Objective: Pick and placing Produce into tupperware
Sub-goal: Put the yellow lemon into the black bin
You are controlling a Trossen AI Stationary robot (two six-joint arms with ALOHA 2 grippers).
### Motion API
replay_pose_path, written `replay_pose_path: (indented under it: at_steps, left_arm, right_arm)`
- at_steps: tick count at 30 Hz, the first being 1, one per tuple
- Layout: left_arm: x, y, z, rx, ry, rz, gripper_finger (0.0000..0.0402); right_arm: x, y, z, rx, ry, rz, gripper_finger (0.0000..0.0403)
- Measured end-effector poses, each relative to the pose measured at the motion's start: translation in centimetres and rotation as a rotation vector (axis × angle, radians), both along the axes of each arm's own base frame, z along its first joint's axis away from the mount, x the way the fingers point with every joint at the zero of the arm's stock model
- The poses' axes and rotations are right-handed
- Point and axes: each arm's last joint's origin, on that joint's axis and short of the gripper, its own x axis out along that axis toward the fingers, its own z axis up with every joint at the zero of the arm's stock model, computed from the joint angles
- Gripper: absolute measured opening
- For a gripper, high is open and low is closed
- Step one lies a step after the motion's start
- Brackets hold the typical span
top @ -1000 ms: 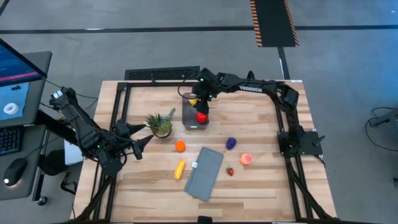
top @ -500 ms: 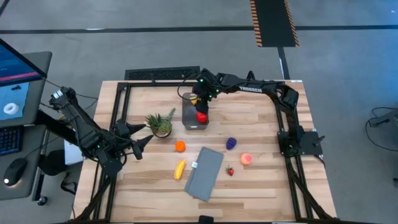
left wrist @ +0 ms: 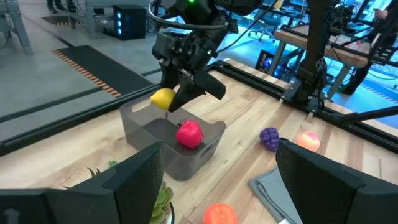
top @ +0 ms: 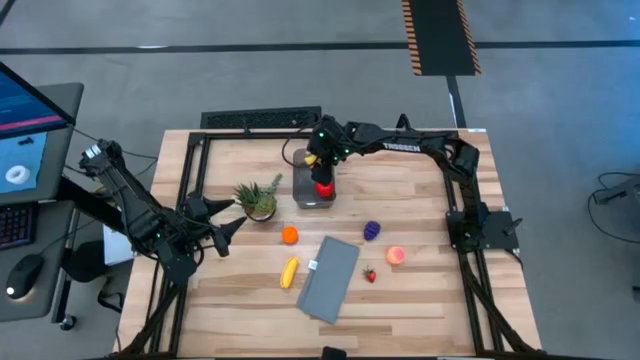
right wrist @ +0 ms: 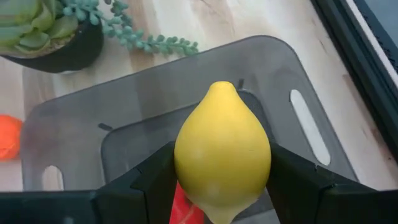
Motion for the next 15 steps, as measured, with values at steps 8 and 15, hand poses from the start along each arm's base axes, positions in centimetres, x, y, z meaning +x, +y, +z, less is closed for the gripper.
replay_pose_path:
  at_steps: [8, 15]
  left_arm:
    - [0.00, 0.00, 0.01, -0.001, 0.000, 0.000, 0.0295]
    - [-0.01, -0.02, 0.00, -0.003, 0.003, -0.003, 0.0295]
  right_arm:
    - [0.27, 0.66, -0.02, 0.008, 0.002, -0.013, 0.0235]
    - [-0.02, 0.18, -0.08, 0.021, 0.014, -0.065, 0.0235]
